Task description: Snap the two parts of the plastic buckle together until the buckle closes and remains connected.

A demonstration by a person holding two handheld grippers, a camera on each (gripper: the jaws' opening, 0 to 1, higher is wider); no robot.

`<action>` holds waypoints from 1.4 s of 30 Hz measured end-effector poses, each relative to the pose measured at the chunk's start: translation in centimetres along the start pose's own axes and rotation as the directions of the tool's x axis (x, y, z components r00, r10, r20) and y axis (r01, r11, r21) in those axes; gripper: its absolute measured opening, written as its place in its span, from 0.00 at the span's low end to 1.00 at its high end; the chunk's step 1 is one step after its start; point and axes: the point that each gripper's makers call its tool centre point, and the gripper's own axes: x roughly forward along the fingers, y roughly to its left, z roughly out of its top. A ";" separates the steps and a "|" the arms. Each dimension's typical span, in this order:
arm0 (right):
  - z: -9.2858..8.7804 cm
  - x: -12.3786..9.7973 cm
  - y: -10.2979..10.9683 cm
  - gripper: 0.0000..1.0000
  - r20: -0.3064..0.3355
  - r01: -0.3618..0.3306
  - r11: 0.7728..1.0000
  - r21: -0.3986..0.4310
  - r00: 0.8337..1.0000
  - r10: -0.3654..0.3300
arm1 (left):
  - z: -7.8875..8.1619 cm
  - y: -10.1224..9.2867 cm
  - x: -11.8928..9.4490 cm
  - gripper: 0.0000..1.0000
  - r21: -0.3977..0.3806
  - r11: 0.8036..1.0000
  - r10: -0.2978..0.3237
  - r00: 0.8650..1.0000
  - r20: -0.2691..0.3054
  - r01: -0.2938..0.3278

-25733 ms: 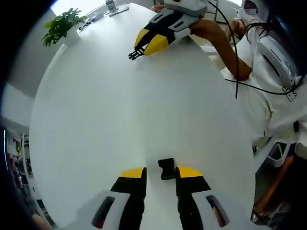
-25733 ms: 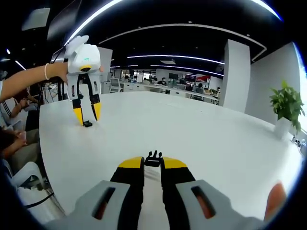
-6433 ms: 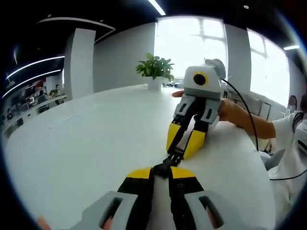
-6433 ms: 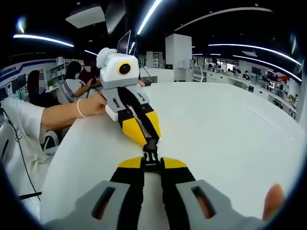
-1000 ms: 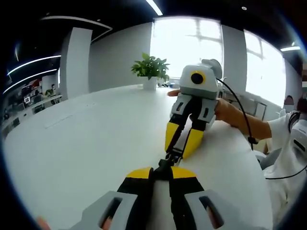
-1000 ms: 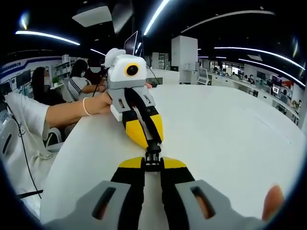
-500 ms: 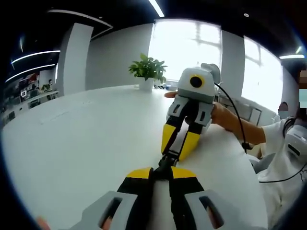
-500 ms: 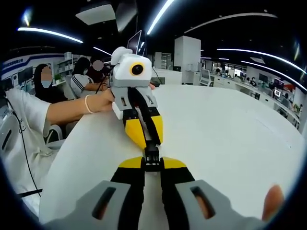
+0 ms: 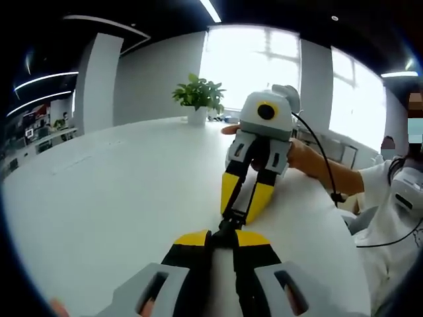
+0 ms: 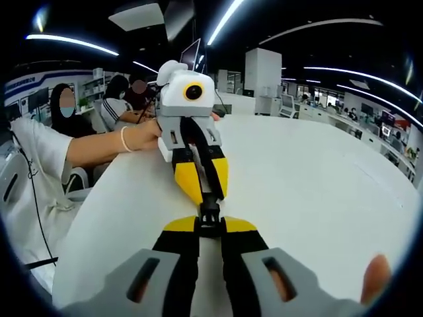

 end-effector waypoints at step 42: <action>0.3 0.5 0.0 0.08 0.046 -0.117 0.993 0.034 0.992 0.115 | 0.2 0.2 0.2 0.08 -0.017 0.998 -0.056 0.998 0.028 0.057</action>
